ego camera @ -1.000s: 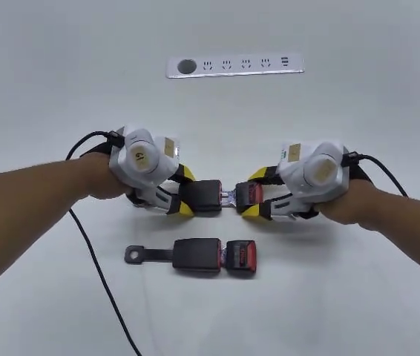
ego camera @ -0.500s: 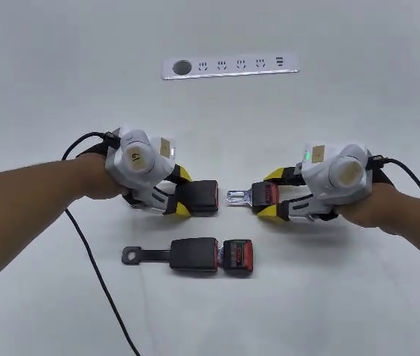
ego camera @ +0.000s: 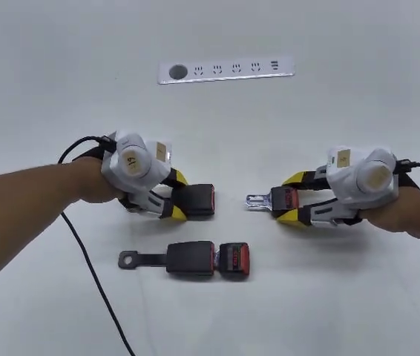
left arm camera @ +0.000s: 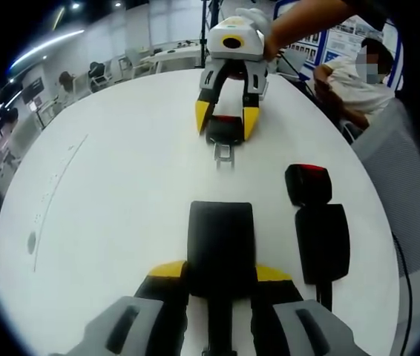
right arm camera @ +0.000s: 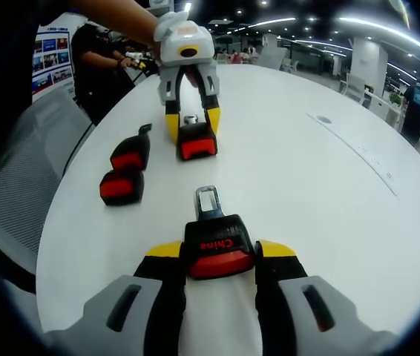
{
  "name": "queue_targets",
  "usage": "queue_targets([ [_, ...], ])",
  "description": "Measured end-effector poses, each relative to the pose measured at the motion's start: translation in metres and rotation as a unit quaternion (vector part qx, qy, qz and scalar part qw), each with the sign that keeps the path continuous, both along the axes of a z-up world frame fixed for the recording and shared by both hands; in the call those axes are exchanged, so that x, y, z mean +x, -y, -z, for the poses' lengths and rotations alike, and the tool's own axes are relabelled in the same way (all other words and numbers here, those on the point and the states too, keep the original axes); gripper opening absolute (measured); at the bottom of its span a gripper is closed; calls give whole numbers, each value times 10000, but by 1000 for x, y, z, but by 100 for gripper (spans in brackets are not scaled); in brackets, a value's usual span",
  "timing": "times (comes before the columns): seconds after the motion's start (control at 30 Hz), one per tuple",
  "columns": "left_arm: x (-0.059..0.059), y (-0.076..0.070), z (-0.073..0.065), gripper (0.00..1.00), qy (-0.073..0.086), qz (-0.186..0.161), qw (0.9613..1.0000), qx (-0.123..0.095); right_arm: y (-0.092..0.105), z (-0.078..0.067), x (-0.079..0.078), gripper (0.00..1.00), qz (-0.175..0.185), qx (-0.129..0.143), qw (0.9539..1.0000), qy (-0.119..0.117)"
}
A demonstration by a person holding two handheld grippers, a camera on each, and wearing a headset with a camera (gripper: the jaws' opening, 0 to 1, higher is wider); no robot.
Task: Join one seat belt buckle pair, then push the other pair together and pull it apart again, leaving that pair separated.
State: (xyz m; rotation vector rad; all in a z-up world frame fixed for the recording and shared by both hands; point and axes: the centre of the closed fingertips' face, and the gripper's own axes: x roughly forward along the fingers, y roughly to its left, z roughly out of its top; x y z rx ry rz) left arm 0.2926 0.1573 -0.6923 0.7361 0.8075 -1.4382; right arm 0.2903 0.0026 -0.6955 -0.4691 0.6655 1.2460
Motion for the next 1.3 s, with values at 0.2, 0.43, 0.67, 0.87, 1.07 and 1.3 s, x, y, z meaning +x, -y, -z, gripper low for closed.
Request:
queue_targets([
  [0.2, 0, 0, 0, 33, -1, 19, 10000, -5, 15, 2, 2, 35, 63, -31, 10000, 6],
  [0.43, 0, 0, 0, 33, 4, 12, 10000, -14, 33, 0, -6, 35, 172, -17, 9999, 5],
  [0.67, -1, 0, 0, 33, -5, 6, 10000, -14, 45, 1, -7, 36, 186, -65, 9998, -34],
  [0.87, -1, 0, -1, 33, -1, 2, 10000, 2, 50, 0, -12, 36, 113, -88, 9999, 13],
  [1.07, -1, 0, 0, 33, -1, 11, 10000, 7, 60, -1, -20, 36, 108, -97, 9999, -13],
  [1.3, -1, 0, 0, 33, 7, 9, 10000, 13, 61, -6, -21, 36, 80, -64, 9999, 16],
])
